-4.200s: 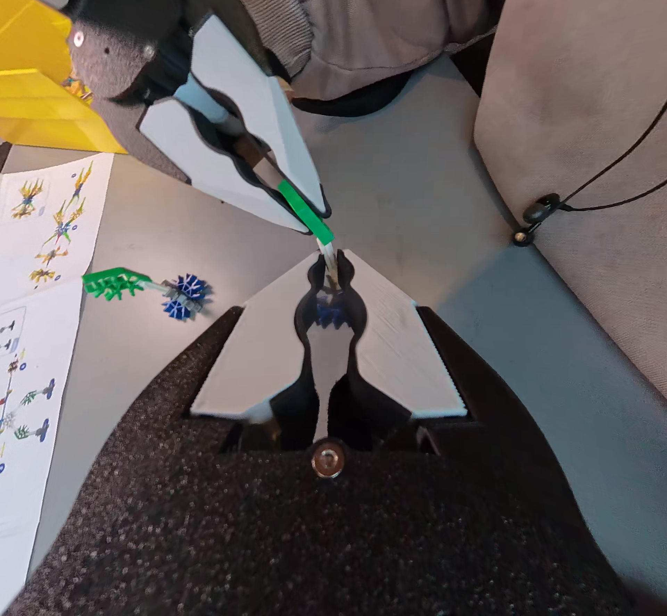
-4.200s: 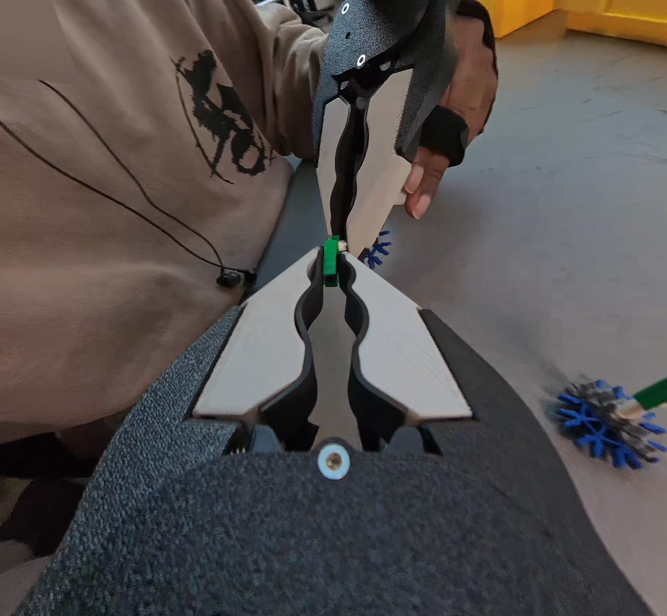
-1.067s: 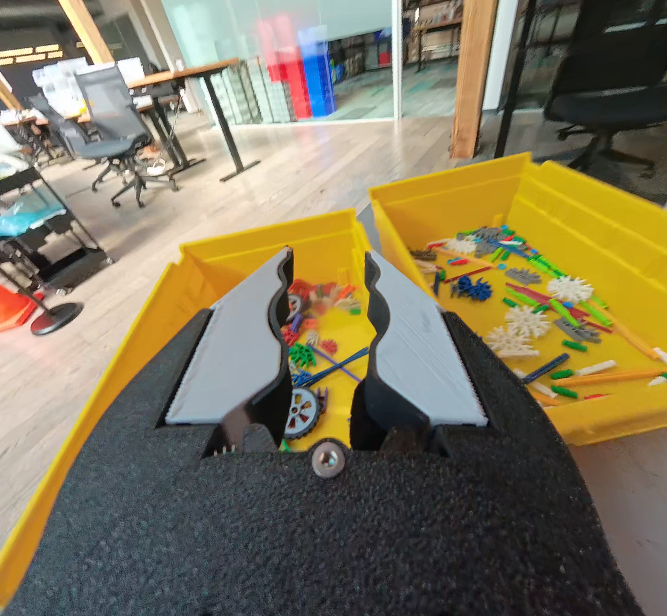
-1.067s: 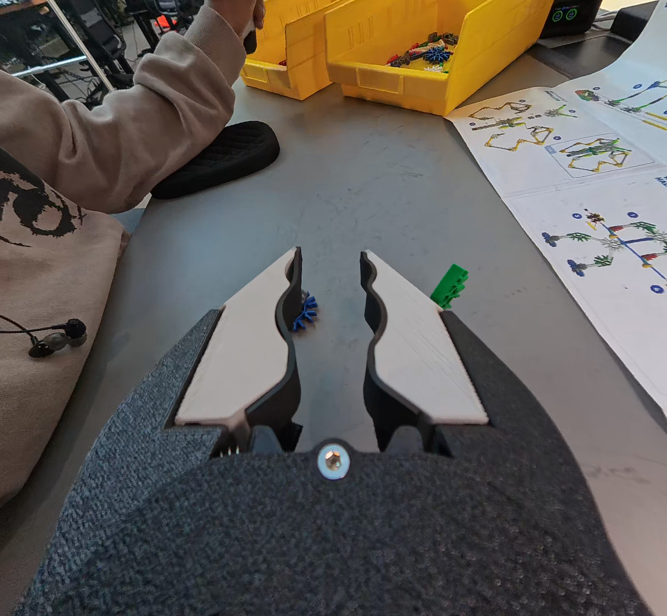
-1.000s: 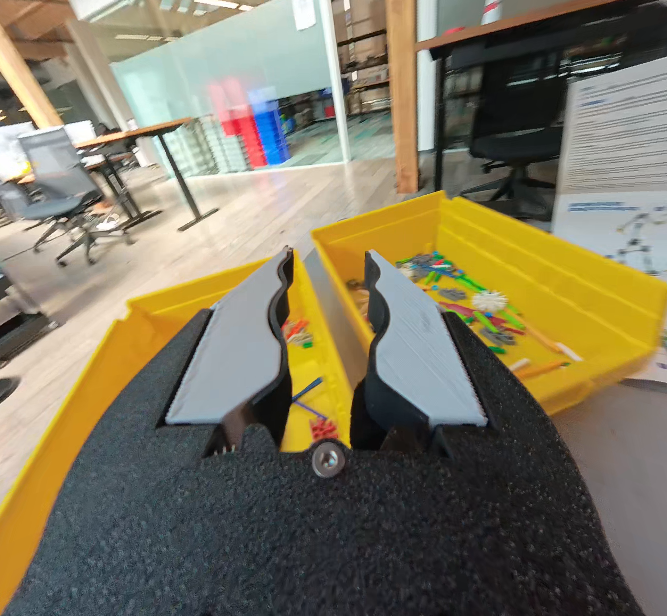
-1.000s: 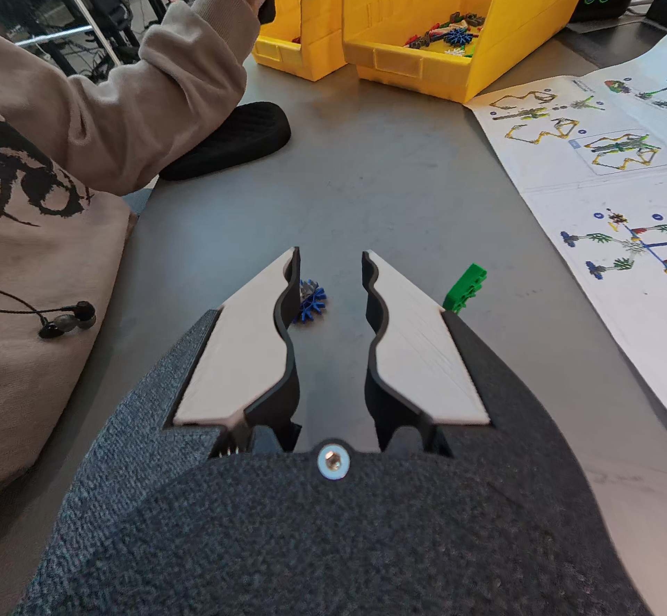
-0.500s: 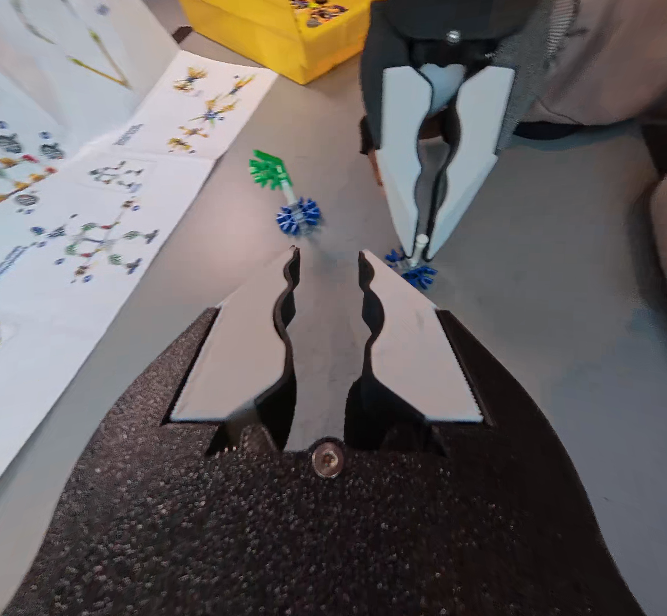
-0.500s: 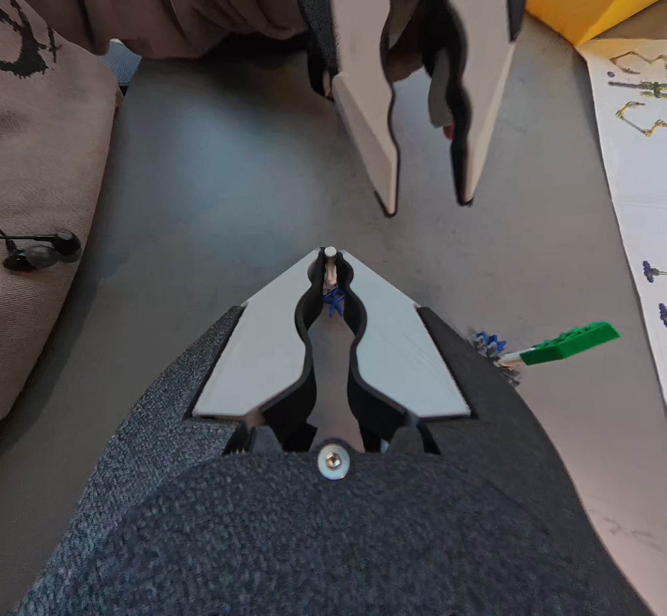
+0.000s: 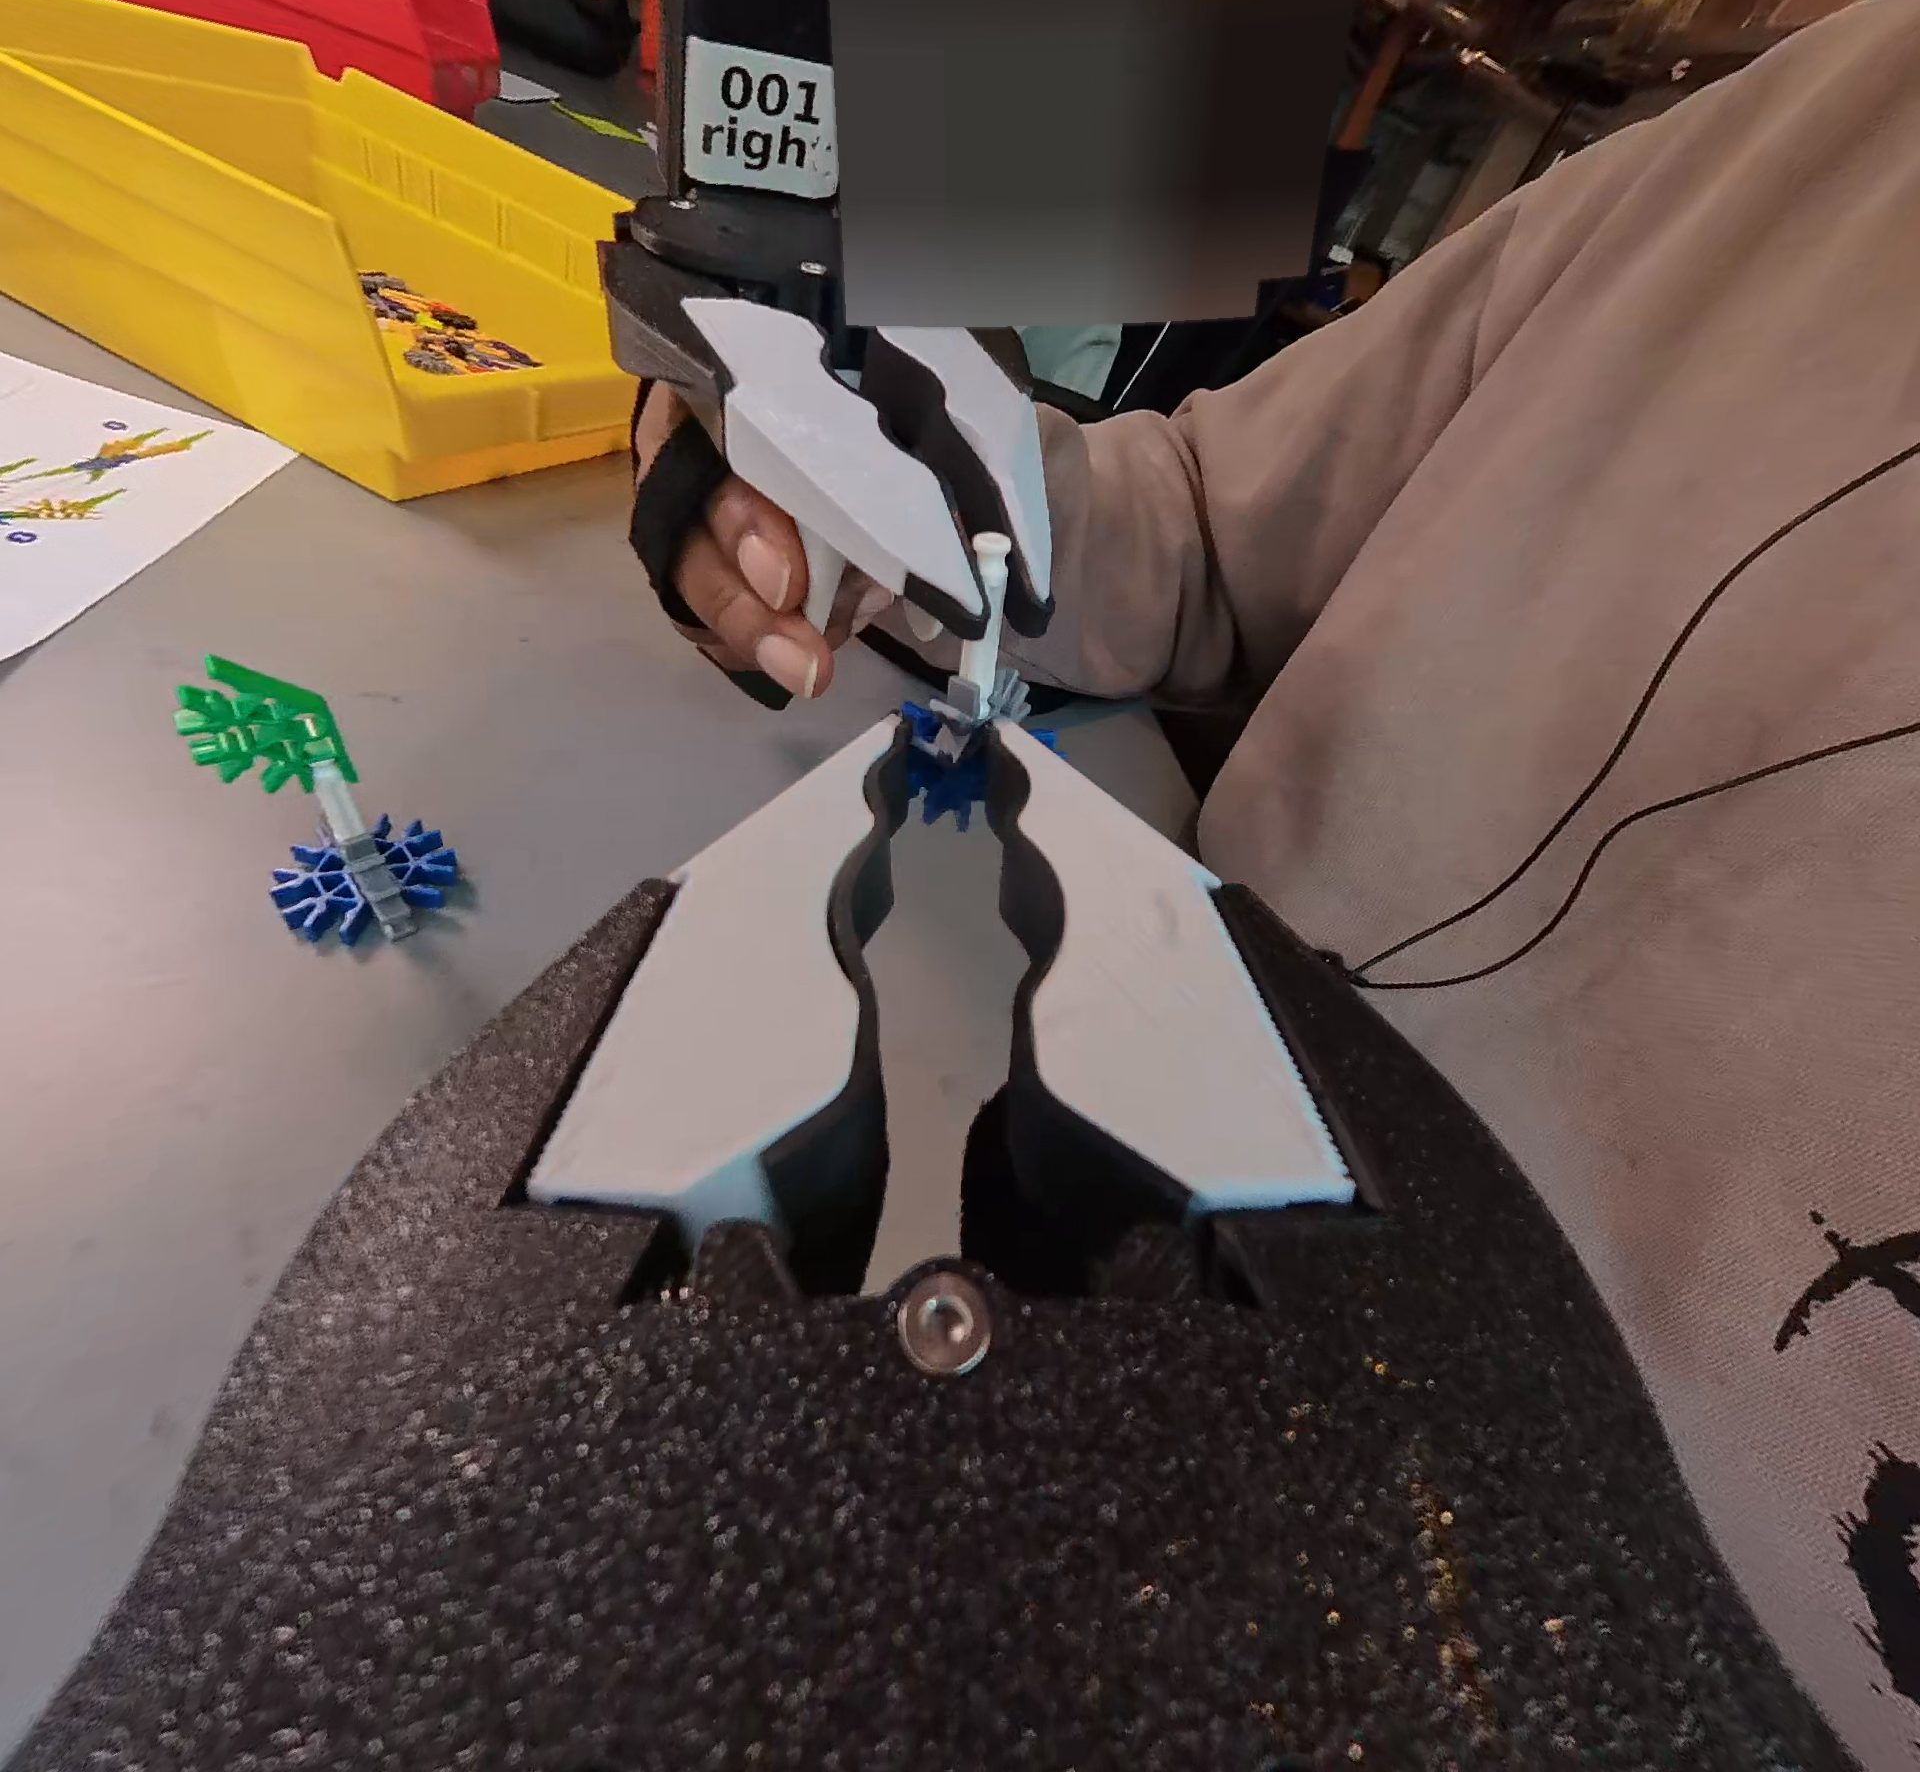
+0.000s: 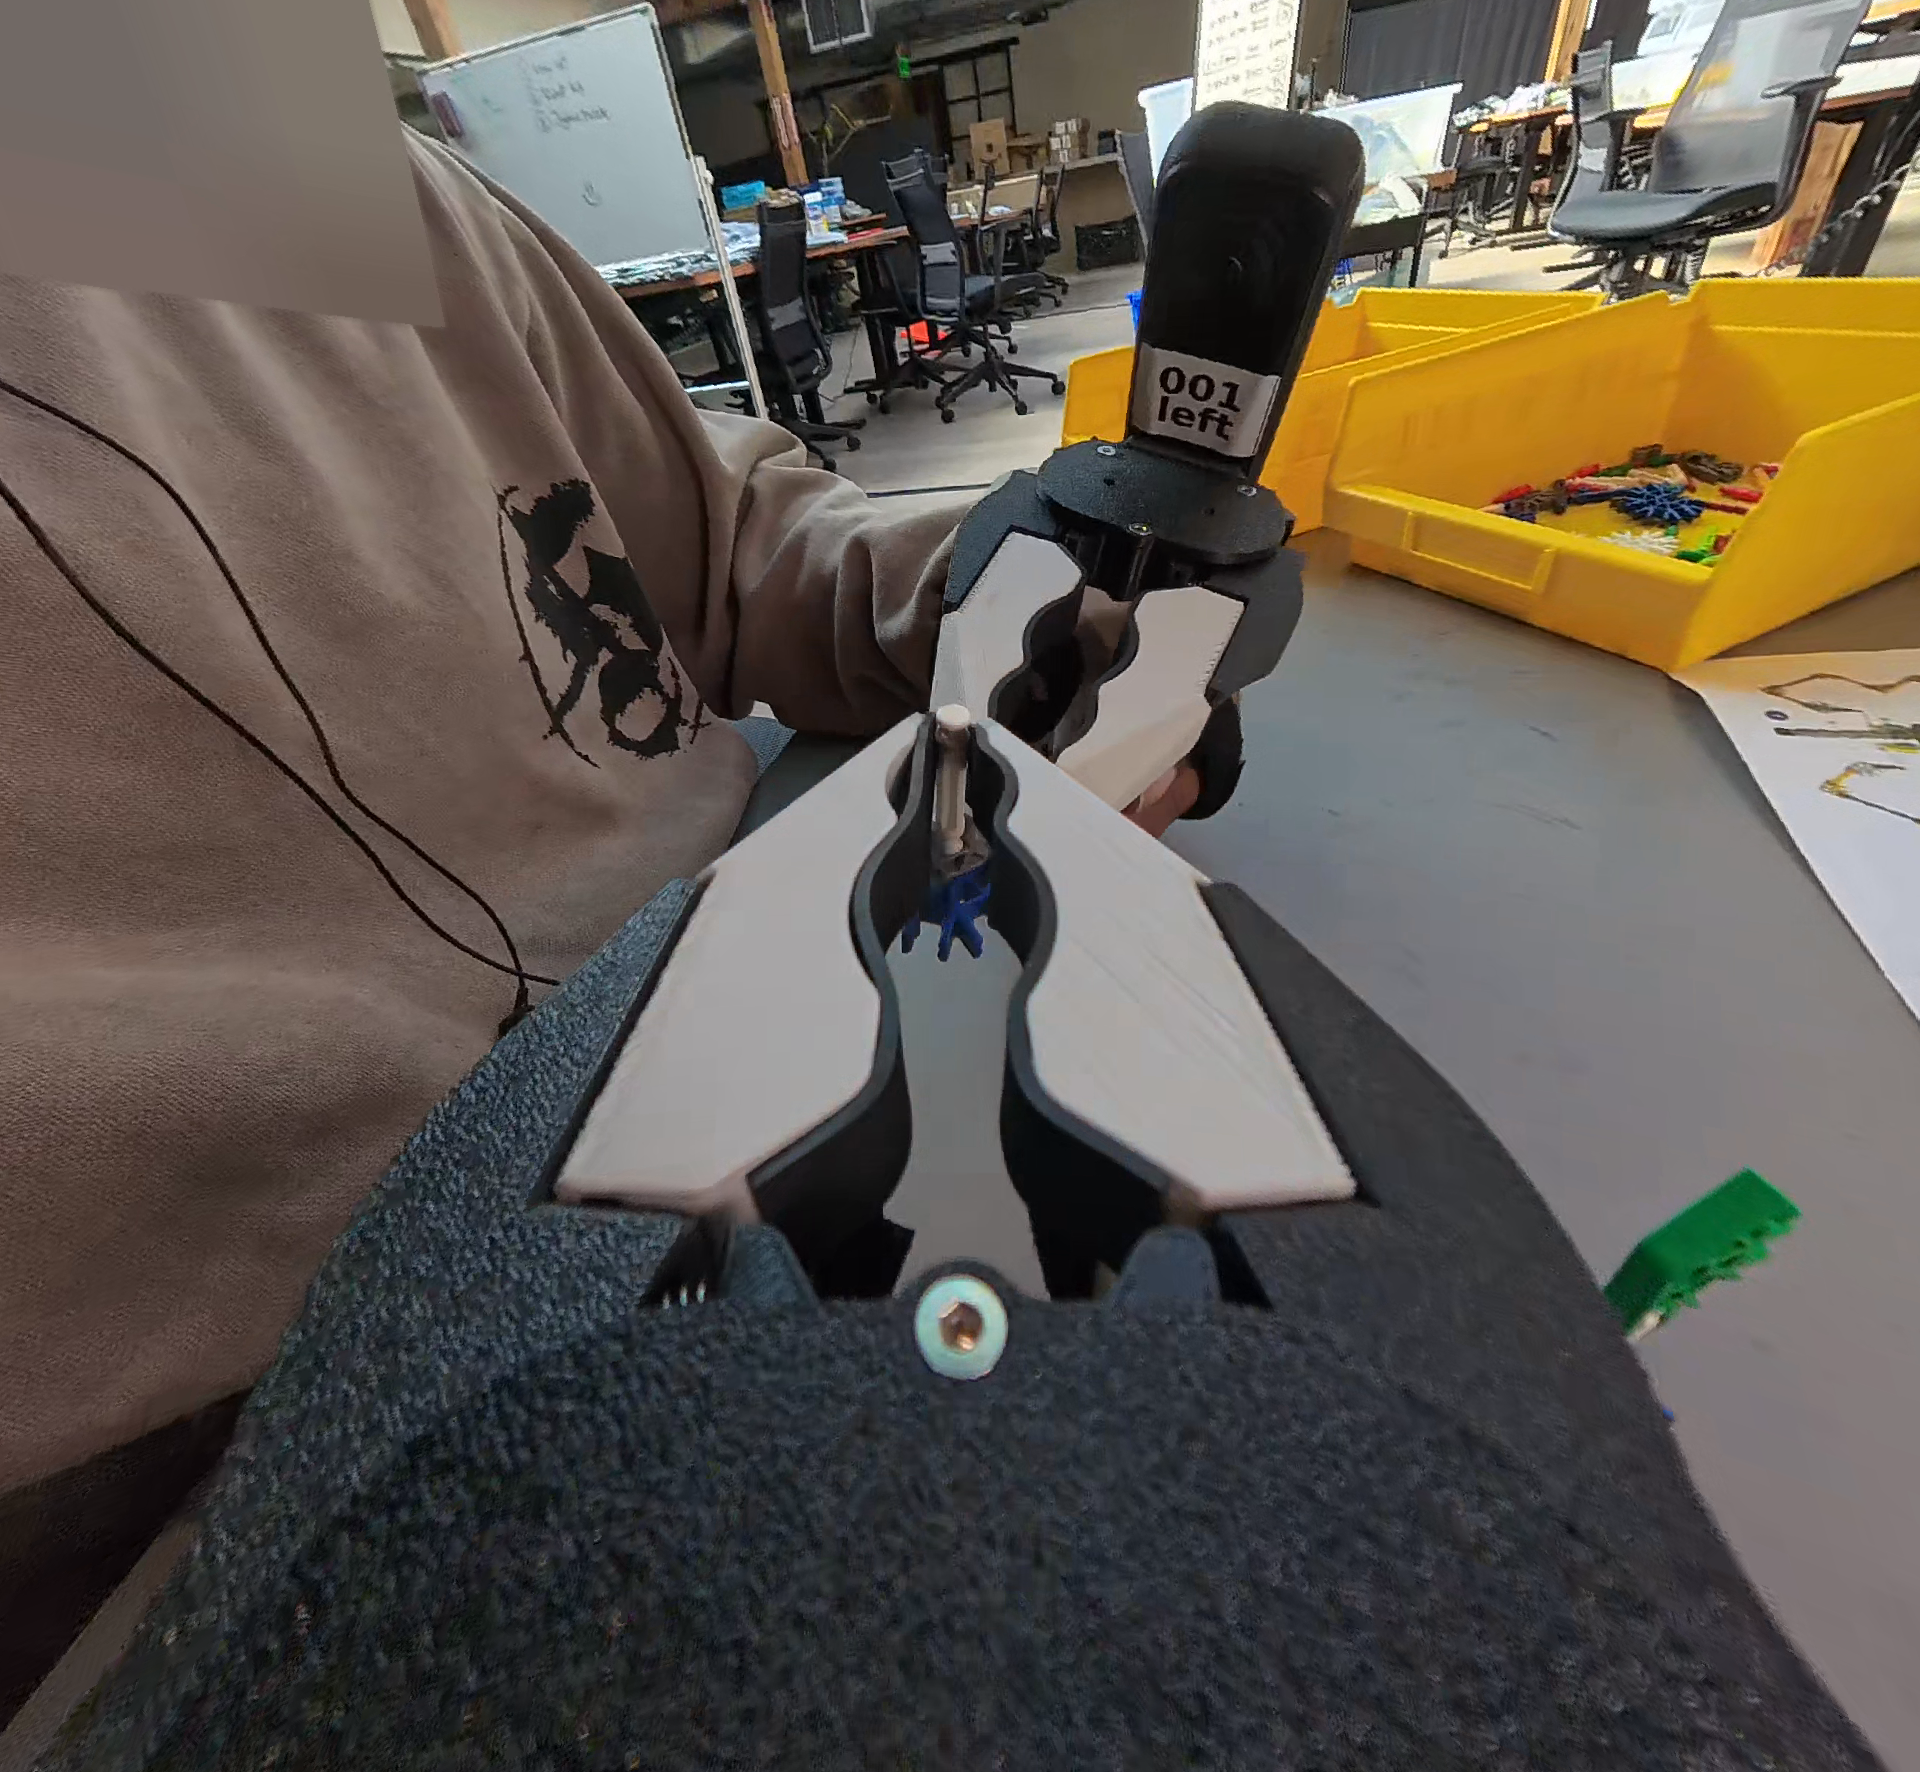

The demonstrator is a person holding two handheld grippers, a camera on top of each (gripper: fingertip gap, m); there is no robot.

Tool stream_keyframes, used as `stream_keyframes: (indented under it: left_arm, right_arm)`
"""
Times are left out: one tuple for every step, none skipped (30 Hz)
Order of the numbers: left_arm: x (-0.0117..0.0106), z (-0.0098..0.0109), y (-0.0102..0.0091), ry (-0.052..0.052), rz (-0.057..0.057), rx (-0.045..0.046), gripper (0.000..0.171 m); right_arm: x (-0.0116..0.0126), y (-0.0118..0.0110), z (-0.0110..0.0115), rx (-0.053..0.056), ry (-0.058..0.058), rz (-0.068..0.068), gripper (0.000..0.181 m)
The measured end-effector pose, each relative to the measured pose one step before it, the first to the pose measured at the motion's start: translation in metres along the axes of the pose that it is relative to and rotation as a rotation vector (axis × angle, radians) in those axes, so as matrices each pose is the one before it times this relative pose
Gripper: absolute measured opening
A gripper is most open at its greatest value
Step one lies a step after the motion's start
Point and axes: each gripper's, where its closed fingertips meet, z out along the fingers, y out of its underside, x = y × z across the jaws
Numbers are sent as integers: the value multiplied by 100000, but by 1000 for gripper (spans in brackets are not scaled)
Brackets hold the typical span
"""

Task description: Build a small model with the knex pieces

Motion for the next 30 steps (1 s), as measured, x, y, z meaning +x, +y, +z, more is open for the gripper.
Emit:
stream_keyframes:
  left_arm:
    - [-179, 87, 264, -1923, 1265, -1916, 12]
    - [-227, 49, 318, -2270, 1580, -2154, 12]
    - [-404, -28, 280, -3093, 1760, -2036, 12]
    - [-719, -116, 227, -4863, 1326, -1674, 11]
    - [-742, -149, 262, -4780, 1260, -1907, 10]
    - [-872, -160, 287, -5603, 1525, -2214, 8]
    - [-748, -125, 258, -4964, 1905, -1955, 5]
    - [-808, -39, 416, -5329, 1556, -2916, 5]
    - [-453, 91, 605, -3102, 1894, -3747, 5]
    - [-195, 185, 563, -1655, 1164, -3104, 5]
    - [-149, 216, 436, -1480, 654, -2255, 5]
    - [-90, 226, 509, -909, 532, -2790, 5]
    - [-101, 188, 425, -717, 678, -2225, 5]
    - [-47, 135, 256, -371, 438, -1445, 5]
    - [93, 92, 191, 471, 516, -1259, 5]
    - [112, 86, 194, 451, 309, -1279, 5]
    - [111, 124, 214, 131, 722, -1353, 5]
    - [145, 155, 240, 179, 1132, -1602, 5]
    - [60, 166, 230, -471, 1228, -1641, 5]
    - [179, 200, 234, 341, 1012, -1620, 5]
    - [258, 228, 243, 1056, 356, -1596, 5]
    - [163, 231, 248, 552, 221, -1452, 5]
    - [124, 209, 210, 289, 528, -1159, 5]
    - [135, 204, 196, 445, 481, -1140, 5]
    - [105, 159, 94, 229, 451, -463, 6]
    - [84, 73, -28, 303, 130, 260, 6]
    - [32, 72, -70, 121, -253, 608, 6]
    - [-54, 94, -35, -352, -127, 447, 6]
    - [-64, 92, 29, -548, 294, 309, 6]
    - [-50, 51, 41, -594, 441, 81, 7]
  right_arm:
    - [117, 294, 34, -1353, 311, 650, 4]
    - [180, 332, 18, -1775, 730, 341, 4]
    - [343, 333, -36, -2072, 1930, 307, 4]
    - [704, 317, -122, -2233, 4000, 419, 5]
    - [735, 404, -162, -2838, 4000, 466, 4]
    - [894, 480, -167, -3260, 5142, -175, 6]
    - [1097, 584, -124, -3695, 6546, -1130, 6]
    - [632, 746, 7, -4534, 3876, -1398, 7]
    - [266, 678, 144, -4130, 2048, -1702, 6]
    - [152, 568, 260, -3654, 1836, -1650, 6]
    - [190, 620, 289, -4193, 2184, -1322, 5]
    - [36, 570, 252, -4123, 1274, -1802, 5]
    - [17, 386, 159, -3001, 1416, -2712, 5]
    - [-31, 219, 113, -1872, 1254, -3031, 5]
    - [-181, 160, 66, -1581, 83, -2331, 5]
    - [-123, 217, 63, -1887, 292, -2237, 5]
    - [-84, 244, 86, -2020, 662, -2601, 6]
    - [-188, 232, 117, -1903, 344, -3024, 7]
    - [-194, 220, 138, -2012, 354, -2860, 8]
    - [-287, 305, 172, -2654, -419, -2374, 7]
    - [-308, 297, 150, -2693, -618, -2234, 6]
    - [-234, 267, 120, -2362, -220, -2299, 6]
    - [-224, 247, 100, -2217, -312, -1835, 6]
    - [-241, 244, 103, -2125, -715, -1009, 5]
    - [-138, 48, 35, -810, -406, -276, 5]
    - [-56, 66, -73, -906, -413, 143, 5]
    - [11, 79, -83, -654, -247, 354, 5]
    - [54, 67, -26, -124, 248, -110, 5]
    - [53, 25, 27, 325, 251, -191, 5]
    - [51, -8, 51, 489, 170, -169, 4]
